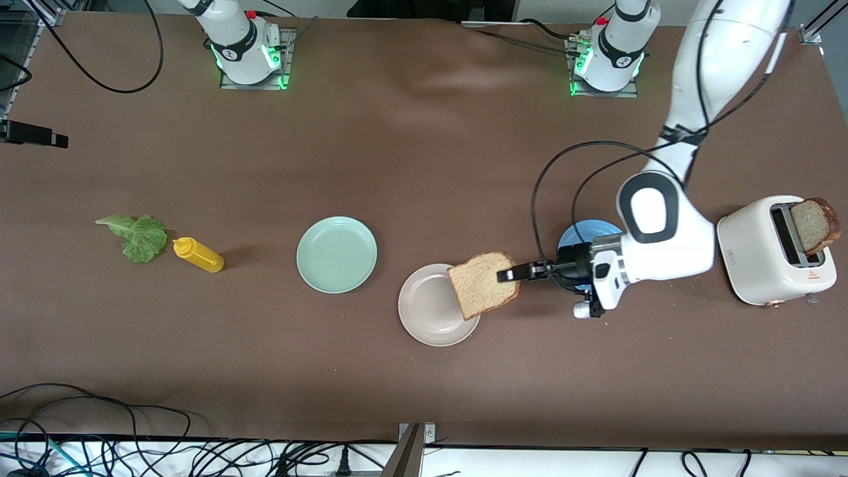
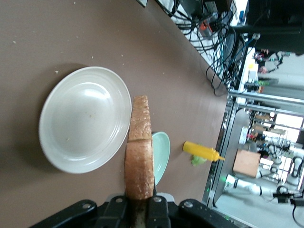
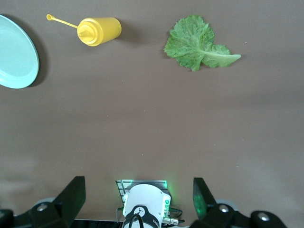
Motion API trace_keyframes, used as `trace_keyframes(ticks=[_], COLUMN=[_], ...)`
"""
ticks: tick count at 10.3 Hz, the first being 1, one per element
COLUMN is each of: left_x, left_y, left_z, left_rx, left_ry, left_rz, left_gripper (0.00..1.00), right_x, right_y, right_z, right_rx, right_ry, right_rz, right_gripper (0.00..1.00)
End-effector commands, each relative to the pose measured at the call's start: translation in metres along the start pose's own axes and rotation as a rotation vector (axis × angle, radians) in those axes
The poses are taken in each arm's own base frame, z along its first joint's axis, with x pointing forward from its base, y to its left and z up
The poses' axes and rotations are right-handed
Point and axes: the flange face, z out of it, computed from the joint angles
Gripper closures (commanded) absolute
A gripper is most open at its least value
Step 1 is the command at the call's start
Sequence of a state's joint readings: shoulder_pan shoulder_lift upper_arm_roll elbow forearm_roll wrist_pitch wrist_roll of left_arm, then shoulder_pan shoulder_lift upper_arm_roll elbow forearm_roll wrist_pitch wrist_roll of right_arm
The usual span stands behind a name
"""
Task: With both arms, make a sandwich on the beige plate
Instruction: 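Carry the toast with the left gripper and lower it onto the beige plate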
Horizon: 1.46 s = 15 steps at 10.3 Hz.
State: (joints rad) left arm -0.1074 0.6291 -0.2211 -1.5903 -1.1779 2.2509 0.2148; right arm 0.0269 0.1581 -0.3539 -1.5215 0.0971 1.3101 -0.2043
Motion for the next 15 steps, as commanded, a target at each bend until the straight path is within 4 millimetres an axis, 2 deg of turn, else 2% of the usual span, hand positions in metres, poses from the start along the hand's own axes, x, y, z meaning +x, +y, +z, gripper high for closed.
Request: trace_keyframes(ticks=[1, 3, 5, 9, 10, 13, 15], left_x=[-0.005, -0.009, -0.013, -0.014, -0.016, -0.018, -0.019], left_y=[-0.010, -0.009, -0.012, -0.022, -0.023, -0.030, -0.042], left_z=[0.045, 0.082, 0.110, 0.134, 0.136, 0.138, 0.144], left_rx=[-0.008, -0.019, -0.013, 0.005, 0.012, 0.027, 0.046], left_ry=[0.091, 0.151, 0.176, 0.182, 0.177, 0.170, 0.161], left_rz=[-0.055, -0.083, -0.088, -0.083, -0.059, -0.006, 0.038], left_gripper=[1.00, 1.00, 1.00, 1.00, 1.00, 1.00, 1.00], right_x=[-0.005, -0.005, -0.005, -0.003, 0.001, -0.001, 0.002], right_y=[0.002, 0.002, 0.002, 0.002, 0.002, -0.001, 0.001], right_z=[-0.003, -0.003, -0.003, 0.002, 0.006, -0.004, 0.001], right_rx=[-0.006, -0.006, -0.006, -0.017, -0.018, -0.023, -0.022], right_ry=[-0.005, -0.007, -0.007, -0.020, -0.026, 0.008, -0.002], right_rz=[-0.014, -0.014, -0.014, -0.005, 0.001, -0.008, -0.006], right_gripper=[0.00, 0.00, 0.00, 0.00, 0.00, 0.00, 0.00])
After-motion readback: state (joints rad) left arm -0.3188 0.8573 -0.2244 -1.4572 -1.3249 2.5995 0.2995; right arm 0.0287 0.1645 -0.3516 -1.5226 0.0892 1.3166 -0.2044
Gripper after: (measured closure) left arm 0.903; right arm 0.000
